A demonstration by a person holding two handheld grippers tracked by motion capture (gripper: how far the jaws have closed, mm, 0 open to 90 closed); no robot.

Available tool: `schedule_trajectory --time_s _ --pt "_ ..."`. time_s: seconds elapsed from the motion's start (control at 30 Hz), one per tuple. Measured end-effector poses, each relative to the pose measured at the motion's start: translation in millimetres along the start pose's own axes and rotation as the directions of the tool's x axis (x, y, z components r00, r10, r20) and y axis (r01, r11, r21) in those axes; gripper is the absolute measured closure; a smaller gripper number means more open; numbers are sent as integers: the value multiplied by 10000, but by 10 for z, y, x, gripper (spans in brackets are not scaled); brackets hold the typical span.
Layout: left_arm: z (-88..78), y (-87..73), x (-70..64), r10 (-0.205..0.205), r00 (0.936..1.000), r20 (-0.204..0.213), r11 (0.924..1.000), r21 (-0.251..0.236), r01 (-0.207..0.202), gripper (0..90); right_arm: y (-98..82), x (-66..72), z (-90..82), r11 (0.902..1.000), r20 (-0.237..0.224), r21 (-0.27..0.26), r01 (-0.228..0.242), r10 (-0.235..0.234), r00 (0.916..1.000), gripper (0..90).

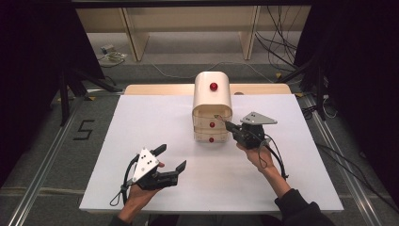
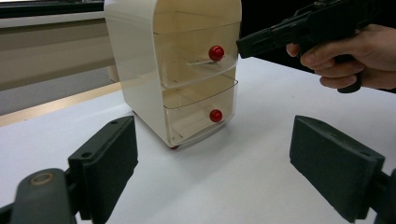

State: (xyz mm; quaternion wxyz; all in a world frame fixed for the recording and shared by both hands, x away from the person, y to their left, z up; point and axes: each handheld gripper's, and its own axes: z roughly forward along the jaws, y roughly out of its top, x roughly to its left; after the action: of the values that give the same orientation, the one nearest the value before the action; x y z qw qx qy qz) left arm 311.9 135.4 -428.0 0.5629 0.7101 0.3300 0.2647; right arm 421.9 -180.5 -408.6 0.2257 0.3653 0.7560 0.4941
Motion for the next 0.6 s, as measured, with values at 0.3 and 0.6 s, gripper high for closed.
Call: schedule_trajectory --time_s 0.3,0.6 --pt "-2 0 -2 26 10000 9 10000 28 -26 147 17 25 -132 9999 -271 -115 44 -47 9996 858" --pt "-1 1 -3 -5 10000 11 10000 5 5 147 21 54 -217 9995 -736 -281 -159 138 9972 634"
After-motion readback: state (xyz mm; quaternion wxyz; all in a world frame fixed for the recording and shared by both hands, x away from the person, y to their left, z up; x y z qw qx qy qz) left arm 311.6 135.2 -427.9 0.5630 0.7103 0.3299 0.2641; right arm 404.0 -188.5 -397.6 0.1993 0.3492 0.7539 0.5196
